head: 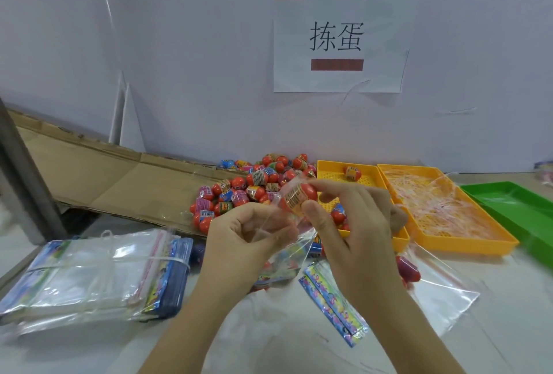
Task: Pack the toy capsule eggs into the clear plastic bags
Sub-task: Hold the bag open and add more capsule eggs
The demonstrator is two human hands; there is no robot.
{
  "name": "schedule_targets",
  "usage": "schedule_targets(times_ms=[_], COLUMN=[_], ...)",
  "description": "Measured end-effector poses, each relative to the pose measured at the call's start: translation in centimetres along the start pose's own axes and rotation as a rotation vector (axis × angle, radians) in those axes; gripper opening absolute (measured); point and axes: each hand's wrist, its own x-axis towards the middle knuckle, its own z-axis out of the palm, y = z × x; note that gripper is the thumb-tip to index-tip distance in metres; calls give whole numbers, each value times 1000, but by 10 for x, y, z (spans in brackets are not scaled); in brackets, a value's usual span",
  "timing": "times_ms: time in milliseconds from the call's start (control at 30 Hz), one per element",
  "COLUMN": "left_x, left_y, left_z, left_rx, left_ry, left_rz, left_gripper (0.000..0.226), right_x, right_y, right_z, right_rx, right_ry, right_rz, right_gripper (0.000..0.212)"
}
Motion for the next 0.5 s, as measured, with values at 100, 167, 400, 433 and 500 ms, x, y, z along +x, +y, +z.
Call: schedule_targets(times_ms=[100,167,400,433,500], left_x=[0,-1,-2,-2,-2], left_y=[1,2,-1,-1,-2], left_z=[1,1,0,1,1], left_rx=[25,14,-21,-24,-37], left_ry=[5,-17,-52,-58,-71], left_rz=[4,18,69,70,66], left_gripper=[24,24,34,33,32], right_x=[0,0,-1,-1,-1], right_y=[0,-1,-2,-2,-4], right_z=[0,0,-2,-3,-4], right_rx=[-51,-70,-5,-15,-31], right_ry=[-16,-39,-148,-149,-155], right_rz=[37,40,43,36,28], right_gripper=[45,46,42,43,42])
